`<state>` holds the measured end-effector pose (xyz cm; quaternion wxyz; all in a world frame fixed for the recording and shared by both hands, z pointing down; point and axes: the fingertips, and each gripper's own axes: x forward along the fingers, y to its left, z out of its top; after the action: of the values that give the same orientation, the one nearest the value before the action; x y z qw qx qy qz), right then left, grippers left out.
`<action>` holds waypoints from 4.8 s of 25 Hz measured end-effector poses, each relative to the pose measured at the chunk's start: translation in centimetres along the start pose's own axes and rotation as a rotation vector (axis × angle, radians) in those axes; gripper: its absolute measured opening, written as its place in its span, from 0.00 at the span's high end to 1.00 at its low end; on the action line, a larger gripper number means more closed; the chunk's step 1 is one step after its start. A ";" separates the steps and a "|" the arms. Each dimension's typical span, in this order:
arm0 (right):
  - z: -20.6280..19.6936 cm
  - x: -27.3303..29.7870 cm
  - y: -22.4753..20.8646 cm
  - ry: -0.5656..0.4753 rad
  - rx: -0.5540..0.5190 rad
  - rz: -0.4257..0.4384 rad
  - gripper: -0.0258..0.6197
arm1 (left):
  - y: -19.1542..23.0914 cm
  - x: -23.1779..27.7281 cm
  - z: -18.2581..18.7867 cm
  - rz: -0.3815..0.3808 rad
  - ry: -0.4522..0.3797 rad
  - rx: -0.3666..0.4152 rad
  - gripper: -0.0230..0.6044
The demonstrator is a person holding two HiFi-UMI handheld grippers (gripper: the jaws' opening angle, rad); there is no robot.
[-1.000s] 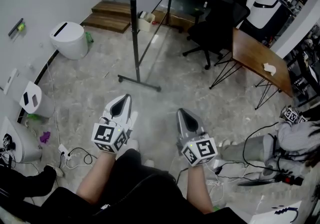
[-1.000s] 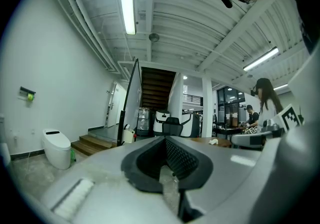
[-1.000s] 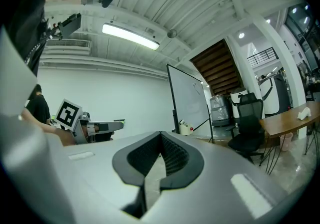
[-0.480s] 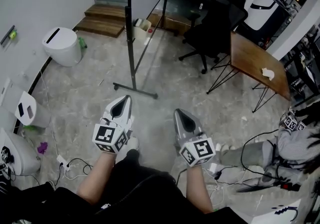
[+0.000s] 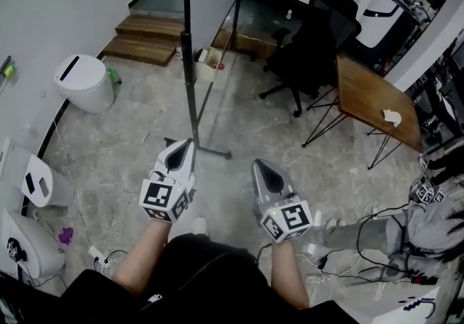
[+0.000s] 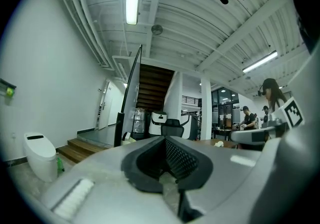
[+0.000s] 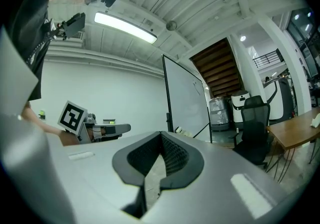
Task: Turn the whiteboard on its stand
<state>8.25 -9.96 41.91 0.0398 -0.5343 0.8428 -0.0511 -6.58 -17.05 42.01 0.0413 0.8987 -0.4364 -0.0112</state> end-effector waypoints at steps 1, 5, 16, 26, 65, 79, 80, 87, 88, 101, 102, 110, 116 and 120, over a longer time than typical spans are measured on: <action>0.0 1.0 0.1 -0.004 -0.003 0.001 0.95 | 0.8 0.5 0.2 -0.008 -0.004 0.001 0.96; 0.1 4.6 -0.1 -0.007 -0.005 0.001 0.95 | 4.0 2.8 0.3 -0.021 -0.006 -0.013 0.96; -0.5 11.8 -1.3 0.010 -0.015 -0.018 0.95 | 10.8 7.0 -0.5 -0.019 0.010 -0.011 0.96; -1.1 14.1 -1.5 0.018 -0.002 -0.001 0.95 | 12.9 9.2 0.1 -0.007 0.005 0.019 0.96; 2.9 20.3 -6.0 0.023 -0.079 0.150 0.95 | 23.8 26.5 2.6 0.256 0.033 0.140 0.67; 2.1 19.5 -7.9 0.045 -0.072 0.088 0.95 | 26.1 30.8 -0.5 0.275 0.095 0.080 0.50; 2.1 19.5 -8.0 0.047 -0.071 0.084 0.95 | 26.2 31.0 -0.7 0.274 0.097 0.074 0.50; 1.3 18.9 -8.7 0.065 -0.061 0.053 0.95 | 27.1 31.9 -1.6 0.286 0.109 0.037 0.56; 1.2 18.7 -8.8 0.066 -0.059 0.045 0.95 | 27.1 32.0 -1.7 0.283 0.108 0.030 0.56; 1.0 16.3 -8.6 0.051 -0.047 -0.013 0.95 | 26.7 32.1 -1.7 0.271 0.124 0.020 0.66; 0.9 16.1 -8.6 0.050 -0.046 -0.014 0.95 | 26.7 32.1 -1.7 0.273 0.126 0.021 0.66; 1.0 14.9 -8.8 0.047 -0.037 -0.038 0.95 | 26.7 32.0 -1.7 0.285 0.129 0.018 0.66; 0.9 14.3 -8.8 0.044 -0.029 -0.037 0.95 | 26.3 31.1 -1.9 0.282 0.137 0.016 0.66; 1.1 14.1 -8.6 0.039 -0.033 -0.034 0.95 | 26.1 30.0 -1.8 0.283 0.139 0.014 0.66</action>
<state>10.11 -26.37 41.72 0.0137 -0.5481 0.8349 -0.0485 -8.32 -56.59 46.51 0.0662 0.8271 -0.5549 0.0598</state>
